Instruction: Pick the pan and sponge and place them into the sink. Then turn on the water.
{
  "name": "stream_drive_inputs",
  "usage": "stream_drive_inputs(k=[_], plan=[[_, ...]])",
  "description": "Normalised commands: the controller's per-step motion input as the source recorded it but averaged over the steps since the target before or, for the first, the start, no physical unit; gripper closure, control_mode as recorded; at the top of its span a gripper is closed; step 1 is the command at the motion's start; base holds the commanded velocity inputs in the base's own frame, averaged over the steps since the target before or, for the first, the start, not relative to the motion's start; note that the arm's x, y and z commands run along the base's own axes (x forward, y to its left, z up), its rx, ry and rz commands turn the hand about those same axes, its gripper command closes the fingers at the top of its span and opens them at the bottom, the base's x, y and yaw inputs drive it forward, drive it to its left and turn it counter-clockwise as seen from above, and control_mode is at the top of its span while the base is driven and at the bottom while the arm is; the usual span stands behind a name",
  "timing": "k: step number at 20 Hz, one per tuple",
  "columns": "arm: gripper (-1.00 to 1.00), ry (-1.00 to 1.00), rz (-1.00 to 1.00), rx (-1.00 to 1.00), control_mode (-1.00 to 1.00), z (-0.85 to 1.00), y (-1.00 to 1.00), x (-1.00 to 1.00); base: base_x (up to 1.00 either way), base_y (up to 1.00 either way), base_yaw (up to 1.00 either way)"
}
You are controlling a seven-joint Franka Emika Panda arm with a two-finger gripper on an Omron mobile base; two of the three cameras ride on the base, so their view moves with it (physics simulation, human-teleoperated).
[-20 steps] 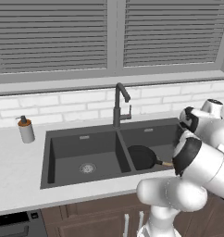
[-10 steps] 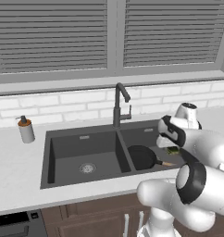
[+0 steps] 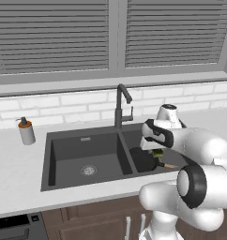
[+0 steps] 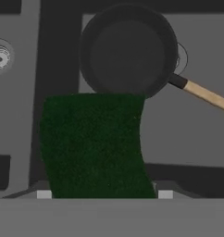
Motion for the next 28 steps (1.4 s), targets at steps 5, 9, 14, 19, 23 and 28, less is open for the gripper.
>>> stream_drive_inputs(k=[5, 9, 14, 19, 23, 28], plan=[[1.0, 0.0, 0.0, 0.03, -1.0, 0.0, 0.01, 0.52, 0.0, 0.0, 0.0], [1.0, 0.0, 0.0, 0.04, -1.0, -0.28, -0.18, 0.44, 0.0, 0.0, 0.0], [1.0, -0.03, 0.0, 0.02, -1.0, -0.51, -0.26, 0.22, 0.0, 0.0, 0.0], [1.0, -0.06, 0.01, 0.0, -1.0, -0.41, -0.06, 0.04, 0.0, 0.0, 0.0], [1.0, 0.0, 0.0, 0.0, -1.0, -0.42, 0.0, 0.11, 0.0, 0.0, 0.0], [1.0, 0.0, 0.0, 0.0, -1.0, -0.41, 0.0, 0.18, 0.0, 0.0, 0.0]])
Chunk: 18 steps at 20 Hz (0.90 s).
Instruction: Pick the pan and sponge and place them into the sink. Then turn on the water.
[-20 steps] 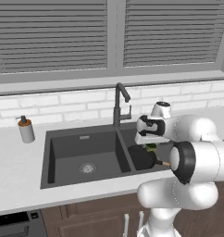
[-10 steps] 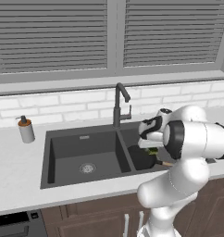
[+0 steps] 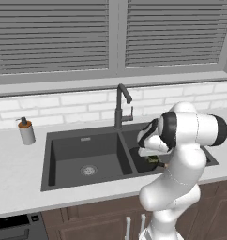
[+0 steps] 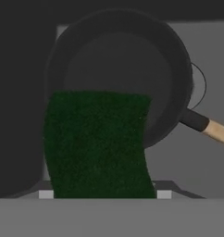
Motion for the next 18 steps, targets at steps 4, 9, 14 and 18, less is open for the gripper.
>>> stream_drive_inputs(k=[4, 9, 14, 18], plan=[[1.0, -0.04, 0.0, 0.01, -1.0, -0.17, 0.0, 0.24, 0.0, 0.0, 0.0], [1.0, -0.03, 0.0, 0.01, -1.0, -0.07, 0.0, 0.29, 0.0, 0.0, 0.0], [1.0, -0.09, 0.0, 0.0, -1.0, -0.35, -0.02, 0.24, 0.0, 0.0, 0.0], [1.0, -0.14, 0.0, 0.01, -1.0, -0.4, -0.02, 0.38, 0.0, 0.0, 0.0]])
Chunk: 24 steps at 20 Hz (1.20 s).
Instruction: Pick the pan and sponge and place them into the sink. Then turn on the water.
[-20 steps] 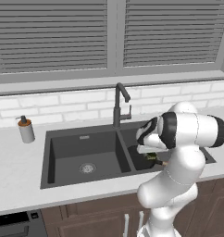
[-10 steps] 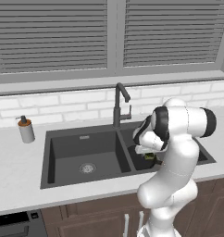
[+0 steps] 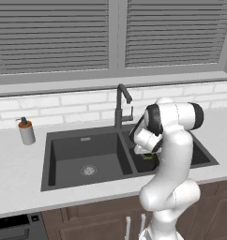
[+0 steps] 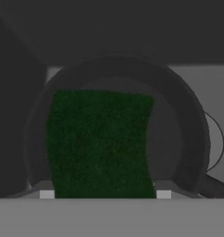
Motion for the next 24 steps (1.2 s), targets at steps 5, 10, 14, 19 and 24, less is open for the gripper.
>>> stream_drive_inputs(k=[5, 10, 14, 19, 24], plan=[[1.0, -0.13, 0.0, 0.03, -1.0, -0.32, -0.14, 0.37, 0.0, 0.0, 0.0], [1.0, -0.09, 0.0, 0.01, -1.0, -0.26, -0.3, 0.07, 0.0, 0.0, 0.0], [1.0, -0.06, 0.0, 0.0, -1.0, -0.21, -0.17, 0.0, 0.0, 0.0, 0.0], [1.0, -0.03, 0.0, 0.0, -1.0, -0.16, -0.04, 0.06, 0.0, 0.0, 0.0], [-1.0, 0.0, 0.0, 0.0, -1.0, -0.02, 0.0, 0.02, 0.0, 0.0, 0.0]])
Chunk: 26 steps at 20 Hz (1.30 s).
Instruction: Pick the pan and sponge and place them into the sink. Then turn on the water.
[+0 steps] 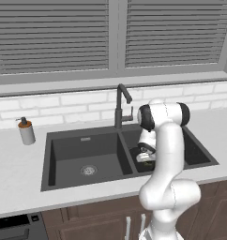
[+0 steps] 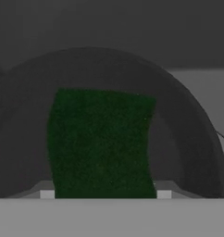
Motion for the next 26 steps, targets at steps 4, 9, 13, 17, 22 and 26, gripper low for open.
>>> stream_drive_inputs(k=[4, 9, 13, 17, 22, 26], plan=[[-1.0, 0.0, 0.0, 0.0, -1.0, 0.0, 0.0, 0.0, 0.0, 0.0, 0.0], [-1.0, 0.0, 0.0, 0.0, -1.0, 0.05, -0.01, 0.08, 0.0, 0.0, 0.0], [-1.0, 0.0, 0.0, 0.0, -1.0, 0.46, 0.0, 0.31, 0.0, 0.0, 0.0], [-1.0, 0.0, 0.0, 0.01, -1.0, 0.81, 0.0, 0.11, 0.0, 0.0, 0.0], [-1.0, 0.0, 0.0, 0.01, -1.0, 0.86, -0.2, 0.0, 0.0, 0.0, 0.0], [-1.0, -0.01, 0.0, 0.06, -1.0, 0.72, -0.42, -0.04, 0.0, 0.0, 0.0]])
